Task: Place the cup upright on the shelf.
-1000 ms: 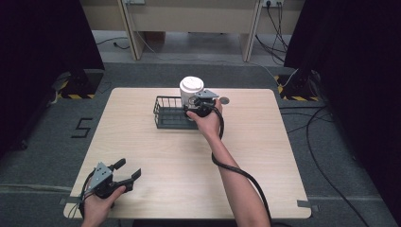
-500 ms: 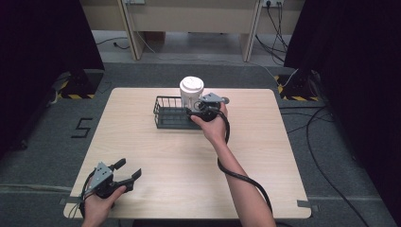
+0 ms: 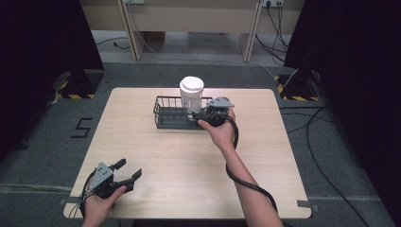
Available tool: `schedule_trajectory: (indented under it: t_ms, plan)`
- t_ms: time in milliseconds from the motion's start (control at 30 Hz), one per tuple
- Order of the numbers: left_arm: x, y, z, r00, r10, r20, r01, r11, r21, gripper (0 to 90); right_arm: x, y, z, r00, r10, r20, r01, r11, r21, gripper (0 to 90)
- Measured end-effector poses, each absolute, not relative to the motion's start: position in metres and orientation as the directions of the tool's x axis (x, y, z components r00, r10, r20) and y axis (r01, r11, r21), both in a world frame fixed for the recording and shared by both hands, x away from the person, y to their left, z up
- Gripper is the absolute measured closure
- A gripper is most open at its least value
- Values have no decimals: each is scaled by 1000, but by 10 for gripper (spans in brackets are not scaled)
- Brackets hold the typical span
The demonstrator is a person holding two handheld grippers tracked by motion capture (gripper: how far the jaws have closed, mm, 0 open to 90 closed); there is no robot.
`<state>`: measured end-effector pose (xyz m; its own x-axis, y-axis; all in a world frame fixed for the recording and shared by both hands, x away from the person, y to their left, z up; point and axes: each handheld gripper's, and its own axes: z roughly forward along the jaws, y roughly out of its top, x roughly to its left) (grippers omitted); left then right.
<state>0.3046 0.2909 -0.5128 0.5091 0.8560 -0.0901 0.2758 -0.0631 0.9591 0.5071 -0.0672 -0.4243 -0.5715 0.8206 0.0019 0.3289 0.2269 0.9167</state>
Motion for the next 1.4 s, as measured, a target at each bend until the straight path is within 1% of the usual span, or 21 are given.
schedule_trajectory:
  t_ms: [867,1400]
  plan:
    - [304,291,-514,506,858,-84,281,-72,957,202,469,-115,-429,-553,833,14,341,211,916,175]
    - [304,291,-514,503,861,-79,280,-76,957,202,449,-131,-437,-542,840,15,345,207,916,186]
